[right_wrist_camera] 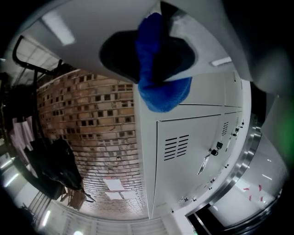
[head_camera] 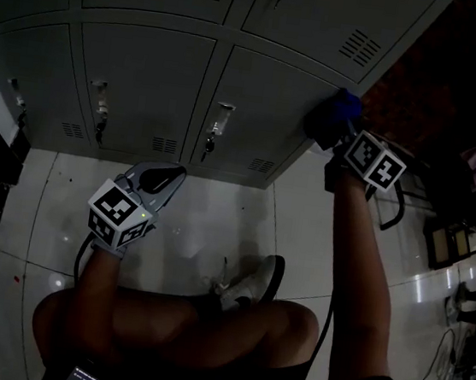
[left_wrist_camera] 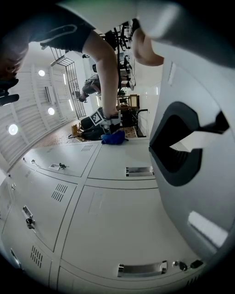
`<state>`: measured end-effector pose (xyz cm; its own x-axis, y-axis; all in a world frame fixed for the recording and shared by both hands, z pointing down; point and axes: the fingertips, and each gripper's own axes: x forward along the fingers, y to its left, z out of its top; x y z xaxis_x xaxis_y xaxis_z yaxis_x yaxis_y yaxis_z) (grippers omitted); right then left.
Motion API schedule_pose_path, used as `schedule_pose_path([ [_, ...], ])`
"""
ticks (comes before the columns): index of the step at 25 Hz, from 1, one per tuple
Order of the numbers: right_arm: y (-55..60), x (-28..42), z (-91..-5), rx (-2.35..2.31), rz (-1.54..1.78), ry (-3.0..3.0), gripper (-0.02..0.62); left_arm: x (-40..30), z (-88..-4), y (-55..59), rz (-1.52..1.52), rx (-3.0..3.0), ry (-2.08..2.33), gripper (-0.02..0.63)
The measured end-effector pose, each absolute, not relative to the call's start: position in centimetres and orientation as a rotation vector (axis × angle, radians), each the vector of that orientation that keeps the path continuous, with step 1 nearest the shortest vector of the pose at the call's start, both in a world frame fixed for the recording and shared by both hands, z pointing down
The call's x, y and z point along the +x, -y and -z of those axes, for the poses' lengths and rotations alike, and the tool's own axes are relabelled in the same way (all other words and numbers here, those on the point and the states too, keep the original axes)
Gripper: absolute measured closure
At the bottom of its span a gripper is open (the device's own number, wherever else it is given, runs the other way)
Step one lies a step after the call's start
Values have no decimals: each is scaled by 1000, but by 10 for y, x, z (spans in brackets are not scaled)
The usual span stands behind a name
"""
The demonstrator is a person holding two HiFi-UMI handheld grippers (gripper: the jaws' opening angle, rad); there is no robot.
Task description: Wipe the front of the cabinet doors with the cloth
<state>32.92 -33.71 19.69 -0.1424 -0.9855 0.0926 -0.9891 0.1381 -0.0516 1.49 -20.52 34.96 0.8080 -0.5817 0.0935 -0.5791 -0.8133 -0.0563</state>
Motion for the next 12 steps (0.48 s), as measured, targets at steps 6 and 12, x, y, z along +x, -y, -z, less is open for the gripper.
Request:
schedule_pose_path([
  [6,323,265,-196,1911,-89,2472,518,13,-350,208,175,-2958,-964,606],
  [12,327,149,-217,1712,-76,2587,518,11,-348,208,158,-2962,-981,606],
])
